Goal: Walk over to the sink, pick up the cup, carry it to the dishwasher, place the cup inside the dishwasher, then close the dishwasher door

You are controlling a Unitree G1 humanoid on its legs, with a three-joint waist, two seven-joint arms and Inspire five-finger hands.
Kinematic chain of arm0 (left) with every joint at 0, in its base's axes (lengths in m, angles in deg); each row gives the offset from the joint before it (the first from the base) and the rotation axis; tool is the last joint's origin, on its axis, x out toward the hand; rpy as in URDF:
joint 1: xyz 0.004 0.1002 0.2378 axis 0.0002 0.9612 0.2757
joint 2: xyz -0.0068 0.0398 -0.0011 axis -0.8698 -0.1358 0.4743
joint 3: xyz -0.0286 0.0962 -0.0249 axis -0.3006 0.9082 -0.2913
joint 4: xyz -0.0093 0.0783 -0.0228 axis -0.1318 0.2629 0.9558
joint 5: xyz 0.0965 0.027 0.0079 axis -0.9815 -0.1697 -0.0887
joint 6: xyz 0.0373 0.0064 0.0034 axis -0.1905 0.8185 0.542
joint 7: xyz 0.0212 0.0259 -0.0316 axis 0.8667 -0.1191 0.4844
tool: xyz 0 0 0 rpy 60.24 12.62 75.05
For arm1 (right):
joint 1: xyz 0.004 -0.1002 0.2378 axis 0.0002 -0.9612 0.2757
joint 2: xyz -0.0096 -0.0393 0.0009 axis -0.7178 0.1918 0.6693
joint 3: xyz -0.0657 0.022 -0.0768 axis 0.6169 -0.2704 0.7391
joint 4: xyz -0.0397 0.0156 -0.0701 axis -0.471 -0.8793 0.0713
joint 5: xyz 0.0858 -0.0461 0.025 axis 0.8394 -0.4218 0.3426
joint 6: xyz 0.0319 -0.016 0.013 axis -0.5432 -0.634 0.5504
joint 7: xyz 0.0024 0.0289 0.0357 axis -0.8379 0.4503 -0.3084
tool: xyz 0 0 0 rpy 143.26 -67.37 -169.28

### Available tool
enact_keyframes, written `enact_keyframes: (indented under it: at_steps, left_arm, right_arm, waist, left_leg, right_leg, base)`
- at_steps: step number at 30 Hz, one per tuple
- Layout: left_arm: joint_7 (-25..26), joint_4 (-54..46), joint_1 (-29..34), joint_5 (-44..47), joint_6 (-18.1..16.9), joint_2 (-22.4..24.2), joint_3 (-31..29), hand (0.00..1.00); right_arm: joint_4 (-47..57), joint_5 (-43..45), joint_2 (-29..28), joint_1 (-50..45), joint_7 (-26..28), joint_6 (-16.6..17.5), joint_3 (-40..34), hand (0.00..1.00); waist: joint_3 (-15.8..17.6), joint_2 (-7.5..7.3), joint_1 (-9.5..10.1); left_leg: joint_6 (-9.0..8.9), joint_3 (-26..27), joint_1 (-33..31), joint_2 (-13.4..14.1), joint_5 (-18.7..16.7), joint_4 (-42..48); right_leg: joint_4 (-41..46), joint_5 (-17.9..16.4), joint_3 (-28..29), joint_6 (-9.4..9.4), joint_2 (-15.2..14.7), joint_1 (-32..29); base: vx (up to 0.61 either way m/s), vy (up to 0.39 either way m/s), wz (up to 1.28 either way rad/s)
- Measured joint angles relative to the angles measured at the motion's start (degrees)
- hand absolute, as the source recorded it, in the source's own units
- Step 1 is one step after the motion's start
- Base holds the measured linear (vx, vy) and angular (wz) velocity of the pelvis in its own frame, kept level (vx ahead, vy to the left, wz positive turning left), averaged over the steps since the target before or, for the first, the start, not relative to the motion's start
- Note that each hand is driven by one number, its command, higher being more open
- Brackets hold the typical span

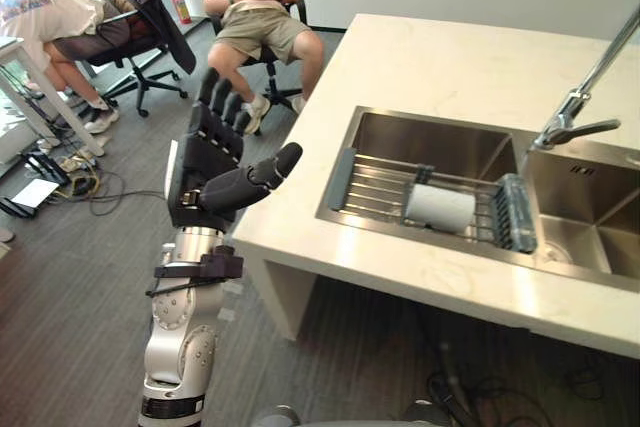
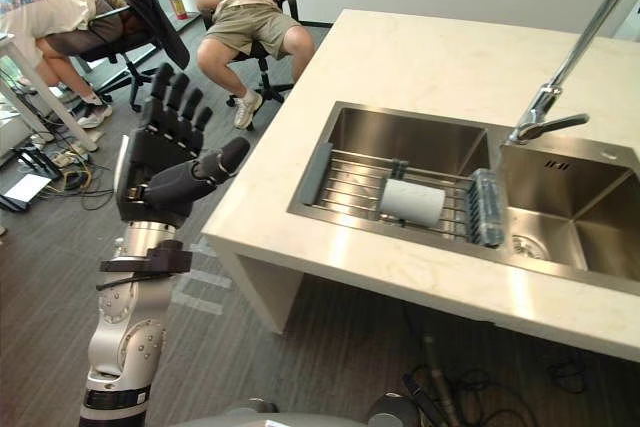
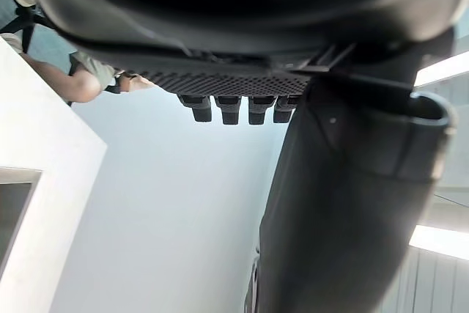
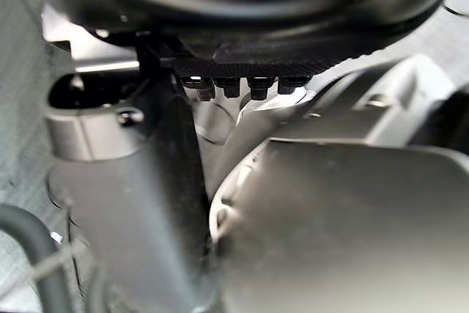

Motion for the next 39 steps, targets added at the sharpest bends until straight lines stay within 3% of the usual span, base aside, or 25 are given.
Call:
enact_keyframes:
  at_steps: [1,2,3,4,6,8,9,10,11,12,13,14,19,27,31,39]
  left_arm:
    - [0.1,0.0,-0.1,0.3,-1.0,0.4,-1.2,1.00]
    - [0.1,0.0,-0.3,0.3,-1.4,0.5,-1.5,1.00]
    - [0.6,0.0,-0.7,0.2,-2.0,1.0,-2.1,1.00]
    - [1.5,0.2,-1.1,0.0,-2.1,2.0,-2.1,1.00]
    - [2.8,0.8,-1.4,-0.3,-2.1,4.5,-1.1,1.00]
    - [4.0,1.4,-1.4,-0.4,-2.2,5.3,1.1,1.00]
    - [4.1,2.3,-1.4,-1.6,-2.2,5.3,2.6,1.00]
    - [4.1,2.8,-1.4,-2.4,-2.2,5.3,3.7,1.00]
    - [4.1,2.8,-1.2,-3.3,-2.2,5.3,5.1,1.00]
    - [4.0,2.4,-1.2,-4.6,-2.2,5.2,5.8,1.00]
    - [3.9,1.6,-1.3,-6.1,-2.3,5.2,6.3,1.00]
    - [3.7,0.8,-1.4,-7.8,-2.2,4.8,7.1,1.00]
    - [2.2,0.8,-1.4,-17.2,-1.6,3.6,10.0,1.00]
    - [-7.7,0.9,-3.6,-24.9,-1.5,-2.5,17.5,1.00]
    - [-9.2,0.8,-4.9,-27.3,-0.1,-4.7,19.7,1.00]
    - [-9.6,0.8,-5.7,-31.5,2.2,-9.0,20.5,1.00]
  right_arm:
    - [0.3,-0.9,1.2,1.0,0.1,0.0,-0.2,1.00]
    - [0.4,-1.1,1.4,1.3,0.2,0.0,-0.3,1.00]
    - [0.3,-1.7,1.4,1.8,1.0,-0.2,-0.9,1.00]
    - [0.2,-2.0,1.2,2.0,1.6,-0.4,-1.1,1.00]
    - [-0.3,-2.6,1.1,1.9,2.4,-0.6,-1.2,1.00]
    - [-1.5,-3.6,1.0,1.4,2.6,-0.9,-1.2,1.00]
    - [-1.8,-3.6,0.9,0.7,2.6,-1.1,-1.2,1.00]
    - [-1.7,-3.6,0.8,0.1,2.7,-1.1,-1.2,1.00]
    - [-1.7,-3.6,0.8,-0.8,2.7,-1.1,-1.2,1.00]
    - [-1.7,-3.6,1.2,-1.2,2.7,-1.1,-1.2,1.00]
    - [-1.6,-3.7,1.5,-1.4,2.8,-1.1,-1.2,1.00]
    - [-1.2,-3.6,1.7,-2.0,3.0,-1.1,-1.2,1.00]
    - [-1.4,-0.9,0.6,-2.5,4.0,-1.5,-1.4,1.00]
    - [-2.3,0.3,0.3,-2.4,4.5,-2.3,-1.0,1.00]
    - [-2.7,-1.1,1.5,-2.4,4.5,-1.6,0.5,1.00]
    - [-3.4,-1.3,2.3,-1.6,4.4,-1.8,2.9,1.00]
  waist:
    - [0.3,0.97,0.49]
    - [0.3,0.89,0.46]
    - [0.3,0.81,0.22]
    - [0.4,0.91,-0.31]
    - [0.8,1.39,-1.25]
    - [0.8,1.44,-1.89]
    - [0.9,1.40,-2.62]
    - [1.2,0.85,-2.78]
    - [1.3,0.75,-2.12]
    - [1.3,0.78,-1.68]
    - [1.1,1.02,-1.74]
    - [0.4,1.59,-2.15]
    - [-0.5,1.75,-2.40]
    - [-1.4,2.44,-2.47]
    - [-2.6,4.06,-2.83]
    - [-3.9,3.45,-2.65]
  left_leg:
    - [-0.82,-0.1,0.2,1.7,1.1,-0.2]
    - [-1.03,0.0,0.3,2.0,1.2,-0.1]
    - [-1.90,0.1,0.7,2.9,1.2,-0.1]
    - [-2.66,-0.2,0.7,3.9,1.5,0.0]
    - [-3.03,-1.4,0.2,5.2,2.8,0.9]
    - [-1.99,-1.7,-2.0,6.1,3.9,3.9]
    - [-0.08,-1.5,-4.7,6.5,5.2,7.4]
    - [0.81,-1.4,-7.1,6.7,5.5,11.0]
    - [-0.52,-2.9,-8.5,4.5,1.7,14.4]
    - [-0.41,-3.3,-8.7,1.7,-0.1,14.3]
    - [1.17,-3.0,-8.7,-0.9,0.9,11.7]
    - [2.39,-0.2,-7.8,-1.8,0.8,7.9]
    - [3.14,0.3,-5.2,-4.5,5.3,-1.8]
    - [4.29,-1.0,-4.6,-5.7,7.9,-4.4]
    - [4.06,-0.7,-4.5,-5.2,8.4,-6.2]
    - [4.58,1.2,-4.5,-5.5,9.0,-7.8]
  right_leg:
    - [0.3,-2.7,-1.1,1.09,1.8,-0.3]
    - [0.4,-4.4,-1.7,1.92,2.0,-0.2]
    - [0.7,-8.8,-3.6,2.44,2.4,0.4]
    - [1.6,-12.1,-5.0,2.65,2.8,0.9]
    - [4.9,-15.2,-6.6,1.58,3.3,1.0]
    - [6.4,-17.6,-8.5,0.73,3.2,1.4]
    - [5.6,-18.1,-10.2,0.38,3.3,2.7]
    - [4.2,-17.8,-11.2,-0.01,3.5,4.2]
    - [1.8,-16.9,-11.5,-0.47,3.6,5.9]
    - [-0.1,-15.9,-11.5,-0.47,3.9,6.9]
    - [-1.6,-15.1,-11.5,-0.28,4.4,7.6]
    - [-3.0,-14.7,-12.0,0.01,5.2,7.8]
    - [-7.5,-11.9,-12.3,1.08,5.0,8.2]
    - [-15.7,-7.7,-13.8,1.67,6.0,11.5]
    - [-18.6,-5.4,-13.2,1.46,7.3,11.5]
    - [-23.7,-1.0,-11.1,1.36,8.1,11.1]
  base:
    - [0.16,-0.382,-0.37]
    - [0.13,-0.342,-0.35]
    - [0.10,-0.364,-0.08]
    - [0.09,-0.359,0.04]
    - [0.05,-0.375,0.36]
    - [0.01,-0.363,0.53]
    - [0.01,-0.207,0.63]
    - [0.03,-0.209,0.50]
    - [0.04,-0.118,0.09]
    - [0.07,-0.093,-0.14]
    - [0.07,-0.037,-0.07]
    - [0.08,-0.020,0.04]
    - [0.07,0.036,0.04]
    - [0.02,0.017,0.06]
    - [-0.05,0.005,-0.09]
    - [-0.07,0.033,-0.15]
